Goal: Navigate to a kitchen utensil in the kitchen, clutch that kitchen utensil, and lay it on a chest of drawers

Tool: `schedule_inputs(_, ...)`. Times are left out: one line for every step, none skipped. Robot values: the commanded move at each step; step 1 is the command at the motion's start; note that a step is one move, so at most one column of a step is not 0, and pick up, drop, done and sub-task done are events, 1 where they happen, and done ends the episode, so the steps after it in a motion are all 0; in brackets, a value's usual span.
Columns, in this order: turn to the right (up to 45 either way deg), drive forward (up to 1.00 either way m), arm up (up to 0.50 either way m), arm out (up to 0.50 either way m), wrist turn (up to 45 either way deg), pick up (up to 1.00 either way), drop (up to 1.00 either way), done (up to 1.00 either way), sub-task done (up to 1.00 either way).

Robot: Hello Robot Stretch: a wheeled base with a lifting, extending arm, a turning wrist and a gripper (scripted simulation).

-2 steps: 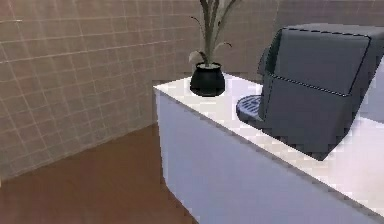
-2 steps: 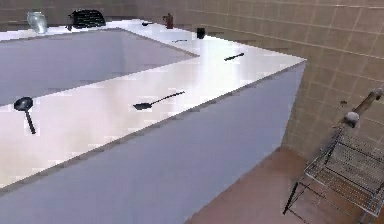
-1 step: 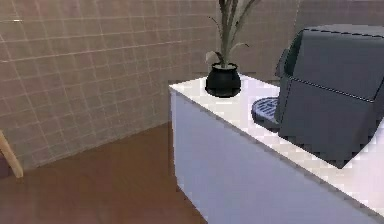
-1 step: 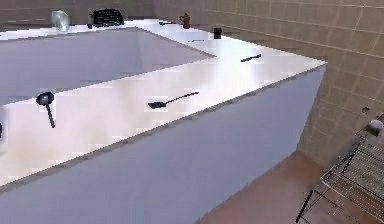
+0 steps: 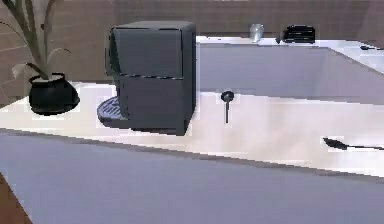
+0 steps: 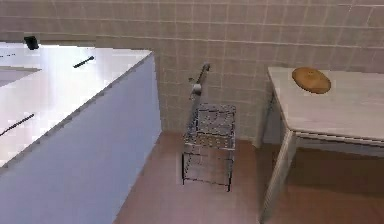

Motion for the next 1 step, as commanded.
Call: schedule_inputs(45.0, 0.0, 0.0, 0.0, 0.0, 0.0, 0.0, 0.0, 0.0)
